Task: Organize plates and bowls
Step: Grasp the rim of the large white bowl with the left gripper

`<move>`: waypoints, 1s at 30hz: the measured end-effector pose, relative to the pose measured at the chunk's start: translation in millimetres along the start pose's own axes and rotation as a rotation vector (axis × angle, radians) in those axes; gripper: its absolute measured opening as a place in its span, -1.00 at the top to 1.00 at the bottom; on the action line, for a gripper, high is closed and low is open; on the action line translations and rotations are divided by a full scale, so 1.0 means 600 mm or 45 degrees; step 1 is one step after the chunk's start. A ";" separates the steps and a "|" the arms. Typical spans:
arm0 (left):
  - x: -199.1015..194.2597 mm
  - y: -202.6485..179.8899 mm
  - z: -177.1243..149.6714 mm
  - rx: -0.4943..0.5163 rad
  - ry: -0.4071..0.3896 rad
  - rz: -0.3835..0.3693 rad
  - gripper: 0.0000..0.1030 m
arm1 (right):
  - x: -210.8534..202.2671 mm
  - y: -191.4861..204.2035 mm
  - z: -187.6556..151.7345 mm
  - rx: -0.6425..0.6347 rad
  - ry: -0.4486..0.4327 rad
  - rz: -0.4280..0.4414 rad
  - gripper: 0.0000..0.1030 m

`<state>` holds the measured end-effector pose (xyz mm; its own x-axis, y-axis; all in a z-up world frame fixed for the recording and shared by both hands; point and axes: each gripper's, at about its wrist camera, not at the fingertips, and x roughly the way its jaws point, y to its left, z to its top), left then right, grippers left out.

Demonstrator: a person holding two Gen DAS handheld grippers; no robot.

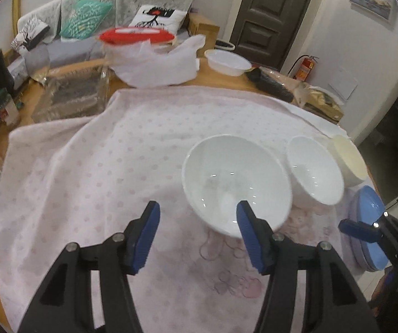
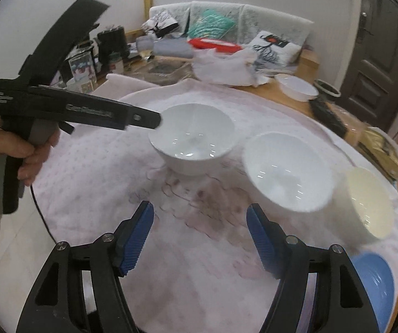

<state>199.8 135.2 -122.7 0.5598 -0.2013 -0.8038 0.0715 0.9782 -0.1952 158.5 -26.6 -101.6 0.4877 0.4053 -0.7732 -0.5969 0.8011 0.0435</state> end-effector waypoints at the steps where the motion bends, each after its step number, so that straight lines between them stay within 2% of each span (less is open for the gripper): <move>1: 0.009 0.000 0.002 -0.002 0.007 0.004 0.04 | 0.011 0.004 0.005 -0.006 0.008 0.004 -0.26; 4: 0.038 0.003 0.010 0.001 0.032 0.033 0.14 | 0.028 0.007 0.010 -0.013 0.020 0.007 -0.26; 6: 0.051 0.010 0.014 -0.009 0.042 0.042 0.28 | 0.040 0.009 0.015 -0.008 0.019 0.009 -0.26; 11: 0.059 0.016 0.020 -0.012 0.041 0.005 0.49 | 0.058 0.012 0.022 -0.003 0.025 0.015 -0.26; 18: 0.065 0.028 0.019 -0.002 0.055 0.015 0.53 | 0.085 0.016 0.038 -0.003 0.009 0.023 -0.26; 23: 0.076 0.040 0.019 -0.029 0.075 -0.024 0.55 | 0.100 0.026 0.049 -0.071 -0.005 0.023 -0.27; 26: 0.084 0.034 0.019 -0.005 0.083 -0.030 0.70 | 0.107 0.030 0.052 -0.088 -0.010 0.018 -0.39; 30: 0.092 0.027 0.019 0.010 0.087 -0.025 0.77 | 0.119 0.030 0.059 -0.097 -0.005 0.000 -0.40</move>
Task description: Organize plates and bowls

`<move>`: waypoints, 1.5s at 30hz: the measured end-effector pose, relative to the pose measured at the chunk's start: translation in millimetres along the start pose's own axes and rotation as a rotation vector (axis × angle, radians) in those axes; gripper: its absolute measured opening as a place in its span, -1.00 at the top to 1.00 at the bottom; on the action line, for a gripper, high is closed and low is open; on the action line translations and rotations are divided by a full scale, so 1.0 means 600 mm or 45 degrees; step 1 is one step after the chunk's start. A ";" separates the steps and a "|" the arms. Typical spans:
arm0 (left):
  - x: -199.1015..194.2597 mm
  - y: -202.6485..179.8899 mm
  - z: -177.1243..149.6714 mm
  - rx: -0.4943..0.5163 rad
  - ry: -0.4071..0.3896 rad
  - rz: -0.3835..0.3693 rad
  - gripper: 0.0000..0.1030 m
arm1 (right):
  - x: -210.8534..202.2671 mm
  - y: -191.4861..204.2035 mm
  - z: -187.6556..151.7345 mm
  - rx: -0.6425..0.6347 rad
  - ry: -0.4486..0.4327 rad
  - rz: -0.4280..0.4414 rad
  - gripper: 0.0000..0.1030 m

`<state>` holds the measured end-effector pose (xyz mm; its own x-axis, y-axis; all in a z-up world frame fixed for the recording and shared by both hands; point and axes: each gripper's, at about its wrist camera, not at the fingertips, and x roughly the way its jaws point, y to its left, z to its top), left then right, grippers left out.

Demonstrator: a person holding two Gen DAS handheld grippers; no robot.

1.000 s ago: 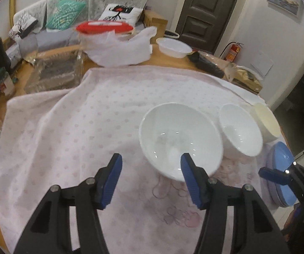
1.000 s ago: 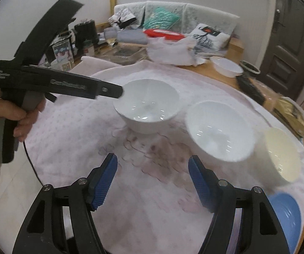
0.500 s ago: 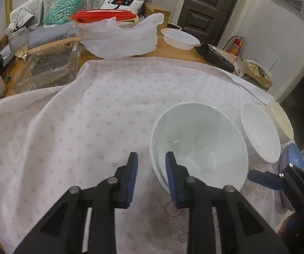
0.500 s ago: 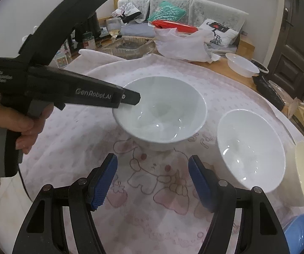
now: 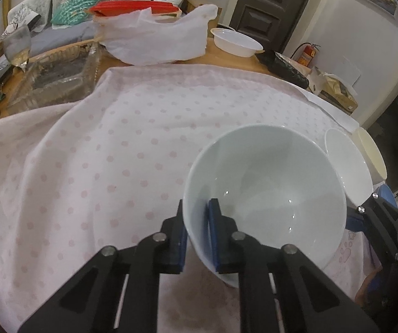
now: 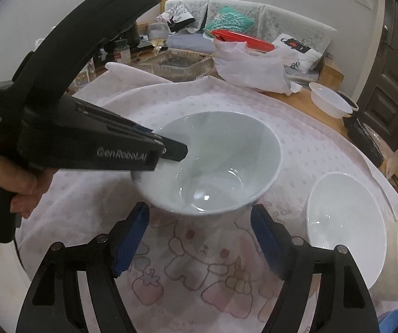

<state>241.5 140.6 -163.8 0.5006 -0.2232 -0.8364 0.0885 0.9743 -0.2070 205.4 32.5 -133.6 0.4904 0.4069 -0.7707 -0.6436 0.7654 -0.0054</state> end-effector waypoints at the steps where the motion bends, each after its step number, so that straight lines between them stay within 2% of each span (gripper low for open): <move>1: 0.000 0.000 0.000 0.003 -0.001 0.000 0.78 | 0.002 -0.001 0.001 0.001 0.003 0.003 -0.41; 7: -0.020 -0.013 -0.006 0.031 -0.011 -0.013 0.78 | 0.004 -0.005 -0.009 0.029 0.037 0.017 -0.44; 15: -0.061 -0.033 -0.032 0.073 0.027 -0.010 0.77 | -0.038 0.013 -0.031 0.007 0.018 0.062 -0.44; 21: -0.054 -0.019 -0.052 0.024 0.083 -0.026 0.76 | -0.033 0.026 -0.039 -0.024 0.049 0.091 -0.44; 25: -0.053 -0.016 -0.058 0.017 0.079 -0.027 0.76 | -0.031 0.030 -0.041 -0.039 0.041 0.089 -0.46; 33: -0.034 -0.020 -0.053 0.029 0.106 -0.020 0.76 | -0.002 0.030 -0.036 -0.055 0.015 0.094 -0.73; 39: -0.018 -0.025 -0.053 0.042 0.124 0.011 0.76 | 0.002 0.030 -0.037 -0.054 0.004 0.092 -0.73; 45: -0.034 -0.038 -0.055 0.076 0.113 0.021 0.76 | -0.011 0.026 -0.040 -0.044 -0.014 0.103 -0.72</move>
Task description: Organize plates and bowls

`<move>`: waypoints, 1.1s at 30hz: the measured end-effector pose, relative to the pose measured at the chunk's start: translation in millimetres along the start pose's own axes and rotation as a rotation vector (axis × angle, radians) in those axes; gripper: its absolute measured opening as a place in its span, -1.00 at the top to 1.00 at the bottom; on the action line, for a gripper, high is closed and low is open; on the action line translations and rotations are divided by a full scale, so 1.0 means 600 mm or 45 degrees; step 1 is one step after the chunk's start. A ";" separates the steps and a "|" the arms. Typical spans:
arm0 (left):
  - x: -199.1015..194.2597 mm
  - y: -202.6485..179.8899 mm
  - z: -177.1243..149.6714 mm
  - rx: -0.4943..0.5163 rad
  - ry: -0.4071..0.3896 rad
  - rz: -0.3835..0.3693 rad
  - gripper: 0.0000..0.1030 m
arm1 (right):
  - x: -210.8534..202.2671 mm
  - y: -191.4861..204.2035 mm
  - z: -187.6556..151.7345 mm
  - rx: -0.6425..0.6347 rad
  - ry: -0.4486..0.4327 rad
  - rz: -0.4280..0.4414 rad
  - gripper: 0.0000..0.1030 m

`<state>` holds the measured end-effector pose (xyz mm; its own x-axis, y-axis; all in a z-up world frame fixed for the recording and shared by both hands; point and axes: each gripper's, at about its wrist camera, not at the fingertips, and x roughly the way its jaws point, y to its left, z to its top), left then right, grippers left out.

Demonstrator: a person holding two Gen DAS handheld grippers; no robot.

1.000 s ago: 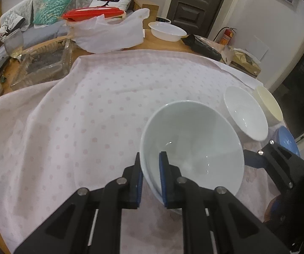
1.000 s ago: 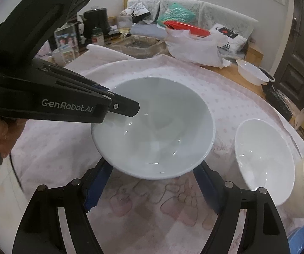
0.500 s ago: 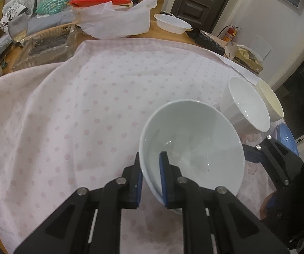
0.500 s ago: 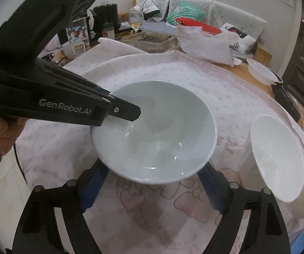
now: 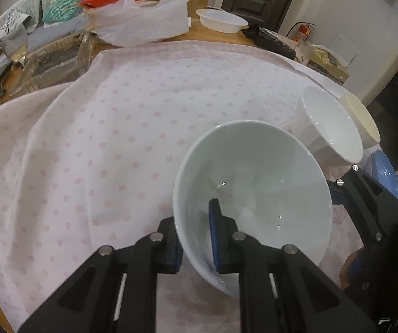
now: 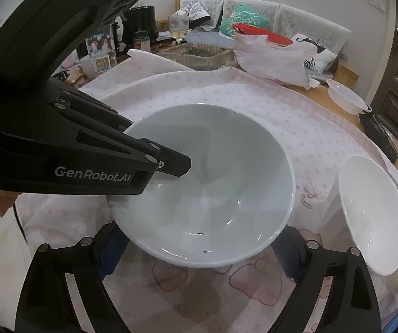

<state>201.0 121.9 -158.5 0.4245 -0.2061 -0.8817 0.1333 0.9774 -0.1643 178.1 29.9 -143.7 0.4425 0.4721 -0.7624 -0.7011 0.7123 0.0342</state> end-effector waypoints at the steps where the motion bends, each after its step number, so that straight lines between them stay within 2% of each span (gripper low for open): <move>1: -0.004 -0.003 0.001 0.005 -0.006 0.002 0.76 | -0.004 0.000 0.001 0.000 -0.009 -0.005 -0.72; 16: -0.091 -0.111 0.015 0.106 -0.097 0.009 0.76 | -0.127 -0.032 -0.015 0.050 -0.123 -0.052 -0.72; 33: -0.108 -0.319 0.020 0.279 -0.120 -0.035 0.76 | -0.259 -0.122 -0.115 0.166 -0.187 -0.172 -0.72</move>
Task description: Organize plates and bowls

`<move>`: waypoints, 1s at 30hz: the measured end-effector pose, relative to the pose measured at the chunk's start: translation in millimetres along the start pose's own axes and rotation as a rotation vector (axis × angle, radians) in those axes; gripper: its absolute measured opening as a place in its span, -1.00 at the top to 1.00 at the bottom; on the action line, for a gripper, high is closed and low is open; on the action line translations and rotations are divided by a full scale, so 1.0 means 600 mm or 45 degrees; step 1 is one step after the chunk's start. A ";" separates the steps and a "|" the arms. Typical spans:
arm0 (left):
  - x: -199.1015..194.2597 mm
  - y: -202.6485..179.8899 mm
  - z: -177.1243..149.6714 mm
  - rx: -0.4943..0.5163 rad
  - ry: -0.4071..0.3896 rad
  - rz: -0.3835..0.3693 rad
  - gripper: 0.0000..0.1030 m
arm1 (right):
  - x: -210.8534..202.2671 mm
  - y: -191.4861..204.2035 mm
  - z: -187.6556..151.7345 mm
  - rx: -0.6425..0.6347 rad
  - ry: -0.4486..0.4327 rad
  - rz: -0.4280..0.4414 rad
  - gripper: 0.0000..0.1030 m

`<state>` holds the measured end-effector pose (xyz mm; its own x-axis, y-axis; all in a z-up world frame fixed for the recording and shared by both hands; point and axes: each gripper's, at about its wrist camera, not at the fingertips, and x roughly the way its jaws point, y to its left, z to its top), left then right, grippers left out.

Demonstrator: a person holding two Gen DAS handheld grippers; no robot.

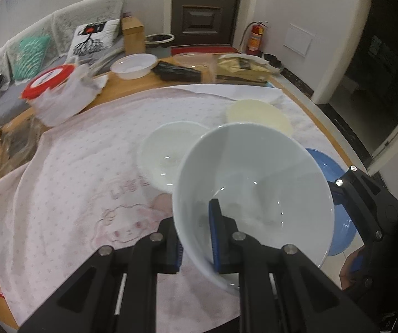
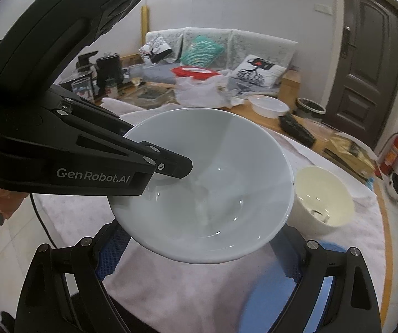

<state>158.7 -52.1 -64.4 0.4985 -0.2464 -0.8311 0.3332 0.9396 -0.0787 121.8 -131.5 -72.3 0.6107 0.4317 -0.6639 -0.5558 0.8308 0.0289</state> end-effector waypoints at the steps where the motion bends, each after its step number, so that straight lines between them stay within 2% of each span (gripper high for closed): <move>1: 0.002 -0.012 0.004 0.009 0.002 -0.003 0.76 | -0.003 -0.005 -0.003 0.008 -0.001 -0.007 -0.72; 12: 0.043 -0.127 0.034 0.081 0.034 -0.068 0.76 | -0.049 -0.081 -0.056 0.098 0.006 -0.081 -0.72; 18: 0.069 -0.169 0.050 0.111 0.051 -0.086 0.76 | -0.061 -0.116 -0.076 0.124 0.017 -0.116 -0.72; 30: 0.097 -0.162 0.111 0.108 0.046 -0.060 0.76 | -0.027 -0.170 -0.041 0.153 0.022 -0.104 -0.72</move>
<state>208.8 -173.6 -68.5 0.4524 -0.2796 -0.8468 0.4227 0.9034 -0.0724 154.6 -231.6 -83.2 0.6407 0.3556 -0.6804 -0.4326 0.8994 0.0627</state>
